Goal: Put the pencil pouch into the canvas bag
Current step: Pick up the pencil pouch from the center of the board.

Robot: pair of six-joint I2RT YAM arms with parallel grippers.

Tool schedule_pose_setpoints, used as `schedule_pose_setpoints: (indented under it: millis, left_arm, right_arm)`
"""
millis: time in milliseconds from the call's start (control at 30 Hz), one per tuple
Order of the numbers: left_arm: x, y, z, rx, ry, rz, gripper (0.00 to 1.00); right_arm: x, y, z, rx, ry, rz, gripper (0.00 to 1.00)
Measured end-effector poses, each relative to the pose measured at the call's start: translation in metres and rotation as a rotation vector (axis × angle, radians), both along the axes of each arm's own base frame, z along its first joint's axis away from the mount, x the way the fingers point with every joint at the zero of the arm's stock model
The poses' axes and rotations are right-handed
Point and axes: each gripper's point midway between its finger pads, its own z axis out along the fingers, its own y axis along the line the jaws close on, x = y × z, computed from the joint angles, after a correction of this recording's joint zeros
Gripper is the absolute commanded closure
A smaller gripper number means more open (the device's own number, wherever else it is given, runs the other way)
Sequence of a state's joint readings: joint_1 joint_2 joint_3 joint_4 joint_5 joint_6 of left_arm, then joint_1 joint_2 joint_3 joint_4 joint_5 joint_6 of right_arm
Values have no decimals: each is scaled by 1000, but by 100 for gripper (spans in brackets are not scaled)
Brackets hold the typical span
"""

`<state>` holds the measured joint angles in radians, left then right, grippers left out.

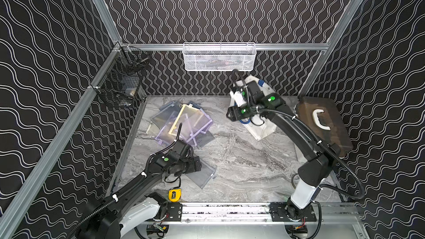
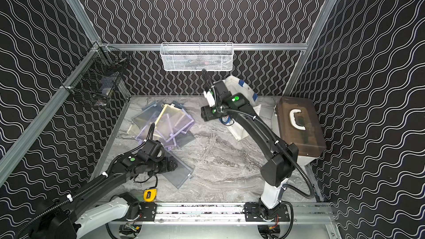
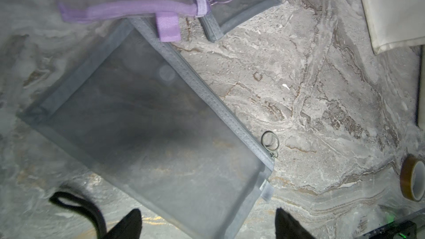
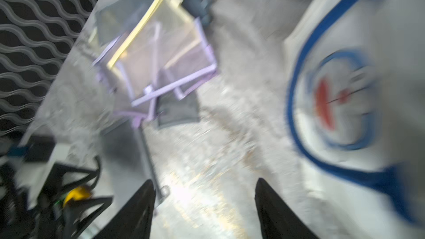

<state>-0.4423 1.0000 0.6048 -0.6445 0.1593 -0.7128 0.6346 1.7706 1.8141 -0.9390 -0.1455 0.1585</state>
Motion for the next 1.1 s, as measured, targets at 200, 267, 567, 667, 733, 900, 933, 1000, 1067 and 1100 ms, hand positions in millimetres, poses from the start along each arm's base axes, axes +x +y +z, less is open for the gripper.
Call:
schedule_pose_setpoints:
  millis: [200, 267, 567, 667, 733, 900, 933, 1000, 1067, 1100]
  left_arm:
    - [-2, 15, -9, -47, 59, 118, 15]
    - [-1, 22, -12, -68, 79, 164, 17]
    - [-7, 41, -34, -130, 152, 336, 21]
    - [-7, 40, -43, -144, 176, 356, 23]
    - [-4, 38, -48, -158, 182, 357, 26]
    - [19, 21, -50, -267, 133, 333, 35]
    - [23, 19, -49, -280, 122, 328, 38]
    - [29, 15, -50, -304, 104, 326, 45]
    - [33, 13, -50, -323, 88, 324, 54]
    - [35, 13, -51, -326, 82, 324, 60]
  right_arm:
    - [-66, 49, -92, 113, 395, 107, 31]
    - [-68, 61, -110, 146, 468, 116, 31]
    - [-74, 101, -182, 212, 679, 157, 31]
    - [-75, 110, -198, 215, 707, 170, 32]
    - [-78, 116, -206, 227, 731, 187, 32]
    - [-87, 128, -208, 272, 766, 233, 36]
    - [-88, 130, -209, 280, 770, 239, 37]
    - [-90, 131, -209, 292, 779, 245, 40]
    - [-91, 131, -210, 302, 783, 248, 46]
    - [-92, 131, -211, 303, 783, 249, 51]
